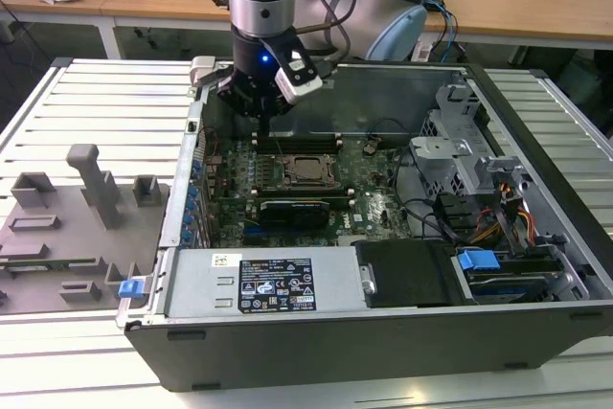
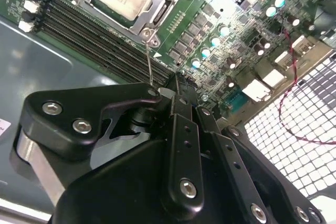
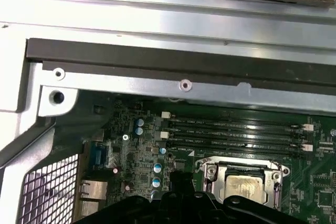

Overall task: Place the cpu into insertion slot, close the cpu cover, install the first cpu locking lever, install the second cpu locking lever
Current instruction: 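Install the first cpu locking lever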

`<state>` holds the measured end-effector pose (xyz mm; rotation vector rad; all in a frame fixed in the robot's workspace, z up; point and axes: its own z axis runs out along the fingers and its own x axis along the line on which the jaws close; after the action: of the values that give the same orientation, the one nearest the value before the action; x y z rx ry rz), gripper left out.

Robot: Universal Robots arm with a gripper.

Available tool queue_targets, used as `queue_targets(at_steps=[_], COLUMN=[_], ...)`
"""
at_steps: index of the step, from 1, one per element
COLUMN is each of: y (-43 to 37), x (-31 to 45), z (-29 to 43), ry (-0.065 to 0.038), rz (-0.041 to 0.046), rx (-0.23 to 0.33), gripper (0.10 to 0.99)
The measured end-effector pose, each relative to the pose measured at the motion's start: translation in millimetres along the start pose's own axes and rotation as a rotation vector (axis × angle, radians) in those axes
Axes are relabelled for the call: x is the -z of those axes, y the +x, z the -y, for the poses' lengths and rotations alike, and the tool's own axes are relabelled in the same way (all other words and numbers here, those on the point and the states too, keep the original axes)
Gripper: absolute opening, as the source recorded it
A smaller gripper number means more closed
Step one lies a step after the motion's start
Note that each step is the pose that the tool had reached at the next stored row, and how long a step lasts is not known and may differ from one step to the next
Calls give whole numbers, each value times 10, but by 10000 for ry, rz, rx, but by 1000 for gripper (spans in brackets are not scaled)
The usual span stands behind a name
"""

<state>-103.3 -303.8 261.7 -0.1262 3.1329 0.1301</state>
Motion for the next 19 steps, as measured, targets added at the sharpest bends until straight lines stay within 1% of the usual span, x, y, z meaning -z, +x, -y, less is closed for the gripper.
queue_targets(at_steps=[2,3,4,12,19], y=[-1,-7,-36,-67,-140], x=[-6,-17,-23,-24,-24], z=[-17,-51,-74,-72,-66], ry=[-1,-1,0,0,-1], rz=[1,1,-1,0,1], rx=[0,1,1,0,1], gripper=[106,106,106,106,106])
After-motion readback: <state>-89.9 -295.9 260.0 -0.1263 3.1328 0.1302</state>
